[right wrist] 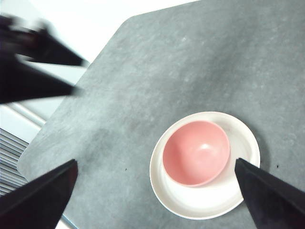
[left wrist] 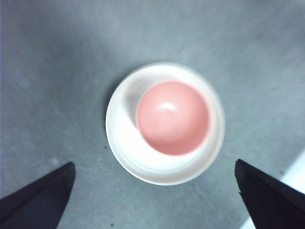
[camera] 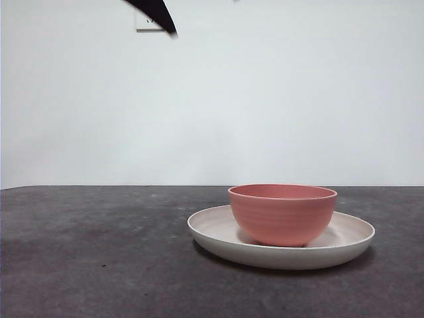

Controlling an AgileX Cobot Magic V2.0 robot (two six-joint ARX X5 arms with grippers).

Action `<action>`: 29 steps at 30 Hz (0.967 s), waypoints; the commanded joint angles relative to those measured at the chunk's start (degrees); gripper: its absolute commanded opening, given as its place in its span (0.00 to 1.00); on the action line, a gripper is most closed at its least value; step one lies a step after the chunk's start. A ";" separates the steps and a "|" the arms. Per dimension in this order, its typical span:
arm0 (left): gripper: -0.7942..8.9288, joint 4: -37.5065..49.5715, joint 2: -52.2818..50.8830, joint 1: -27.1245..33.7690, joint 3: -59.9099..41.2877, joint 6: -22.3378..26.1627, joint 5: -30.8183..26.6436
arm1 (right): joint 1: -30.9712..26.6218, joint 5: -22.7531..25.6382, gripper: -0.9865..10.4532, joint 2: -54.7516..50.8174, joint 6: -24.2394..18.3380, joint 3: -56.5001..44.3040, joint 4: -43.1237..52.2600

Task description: Place the red bowl on the white plate

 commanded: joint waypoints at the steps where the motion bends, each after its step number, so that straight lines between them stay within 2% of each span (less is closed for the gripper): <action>1: 0.64 2.54 -7.61 -0.68 -5.51 2.16 -0.13 | 0.02 -0.20 0.57 0.33 0.11 0.96 0.24; 4: 0.64 11.08 -21.33 -0.46 -19.54 3.37 -0.11 | 0.02 -0.20 0.57 0.33 0.09 0.96 0.22; 9: 0.64 20.41 -34.67 0.24 -34.64 2.54 0.07 | 0.02 -0.20 0.57 0.33 -0.13 0.96 0.24; 12: 0.64 25.88 -42.05 0.24 -44.19 2.01 3.19 | 0.02 -0.17 0.57 0.33 -0.35 0.96 0.26; 16: 0.64 31.19 -49.64 0.24 -55.17 -3.13 5.46 | 0.02 -0.17 0.57 0.33 -0.66 0.96 0.22; 22: 0.64 30.03 -52.78 0.24 -58.40 -7.28 8.59 | 0.02 -0.17 0.57 0.39 -0.59 0.96 0.17; 29: 0.64 30.34 -53.11 0.24 -58.40 -7.23 8.52 | 0.02 -0.87 0.56 3.34 0.42 0.96 -0.37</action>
